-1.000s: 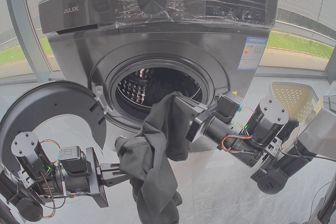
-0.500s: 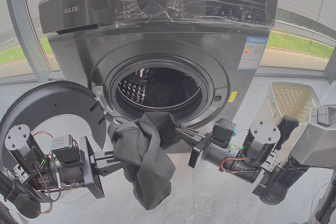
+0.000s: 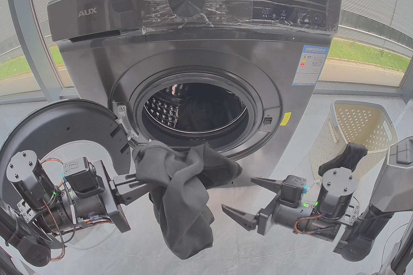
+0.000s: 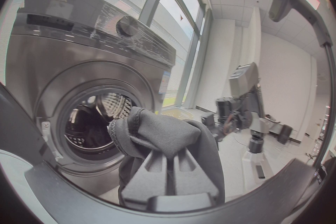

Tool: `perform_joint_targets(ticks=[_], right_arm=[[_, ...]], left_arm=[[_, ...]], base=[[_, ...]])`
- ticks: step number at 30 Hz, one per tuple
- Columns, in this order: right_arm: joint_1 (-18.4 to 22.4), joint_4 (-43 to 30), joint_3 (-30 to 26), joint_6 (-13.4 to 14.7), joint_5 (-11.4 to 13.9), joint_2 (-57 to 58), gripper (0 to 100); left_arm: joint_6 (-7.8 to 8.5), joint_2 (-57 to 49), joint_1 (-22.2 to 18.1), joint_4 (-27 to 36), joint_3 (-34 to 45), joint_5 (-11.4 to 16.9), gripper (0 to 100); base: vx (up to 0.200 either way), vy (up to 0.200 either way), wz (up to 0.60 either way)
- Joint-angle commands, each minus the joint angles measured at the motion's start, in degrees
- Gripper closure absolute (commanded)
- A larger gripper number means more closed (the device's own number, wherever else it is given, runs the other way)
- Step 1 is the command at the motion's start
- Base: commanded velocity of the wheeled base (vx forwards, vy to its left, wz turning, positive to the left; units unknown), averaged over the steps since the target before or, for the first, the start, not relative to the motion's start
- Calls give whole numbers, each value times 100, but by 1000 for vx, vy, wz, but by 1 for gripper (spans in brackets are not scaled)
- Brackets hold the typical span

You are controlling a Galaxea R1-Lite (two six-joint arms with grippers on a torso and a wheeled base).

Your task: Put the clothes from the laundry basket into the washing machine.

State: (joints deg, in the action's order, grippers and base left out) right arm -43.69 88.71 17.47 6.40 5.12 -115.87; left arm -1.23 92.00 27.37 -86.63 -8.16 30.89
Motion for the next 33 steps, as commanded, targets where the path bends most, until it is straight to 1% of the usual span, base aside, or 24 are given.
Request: perform_joint_targets(ticks=[1, 2, 3, 7, 8, 9, 10, 11, 12, 14, 16, 20, 22, 24, 25, 26, 27, 33], right_arm=[[256, 6, -1017, -78, 59, 240, 0], [256, 6, -1017, -78, 59, 240, 0], [326, 6, -1070, -86, 50, 267, 0], [370, -3, -1088, -113, 42, 531, 0], [370, -3, -1097, -121, 33, 557, 0], [370, -3, -1123, -139, 33, 601, 0], [370, -3, -1132, -139, 33, 627, 0], [370, -3, -1132, -139, 33, 627, 0], [379, -3, -1132, -139, 33, 662, 0], [379, -3, -1132, -139, 24, 671, 0], [379, -3, -1114, -139, 24, 680, 0], [379, -3, -1070, -130, 15, 671, 0], [379, -3, -1044, -130, 15, 671, 0], [379, -3, -1000, -130, 15, 680, 0], [379, -3, -1000, -130, 15, 680, 0], [379, 6, -991, -130, 15, 689, 0], [388, 6, -991, -130, 15, 698, 0], [388, -3, -991, -121, 15, 680, 0]], left_arm=[[-44, 28, 76, -3, -213, -786, 100], [-44, 28, 76, -3, -213, -786, 100], [-35, 72, 111, 5, -283, -1094, 100], [26, 266, 216, -3, -345, -1771, 100], [26, 301, 251, -3, -336, -1859, 100], [35, 362, 331, -3, -345, -2017, 100], [44, 406, 366, -3, -345, -2105, 100], [44, 415, 375, -3, -345, -2122, 100], [53, 494, 454, -3, -353, -2281, 100], [53, 520, 542, -3, -362, -2439, 100], [9, 520, 612, -3, -415, -2544, 100], [-9, 591, 647, -3, -432, -2685, 100], [0, 687, 629, -12, -450, -2694, 100], [44, 758, 665, -12, -415, -2702, 100], [44, 758, 665, -12, -415, -2702, 100], [0, 758, 726, -12, -424, -2711, 100], [-9, 775, 717, -12, -432, -2711, 100], [-9, 951, 612, -12, -397, -2711, 100]], base=[[0, 0, 0], [0, 0, 0], [0, 0, 0], [0, 0, 0], [0, 0, 0], [0, 0, 0], [0, 0, 0], [0, 0, 0], [0, 0, 0], [0, 0, 0], [0, 0, 0], [0, 0, 0], [0, 0, 0], [0, 0, 0], [0, 0, 0], [0, 0, 0], [0, 0, 0], [0, 0, 0]])
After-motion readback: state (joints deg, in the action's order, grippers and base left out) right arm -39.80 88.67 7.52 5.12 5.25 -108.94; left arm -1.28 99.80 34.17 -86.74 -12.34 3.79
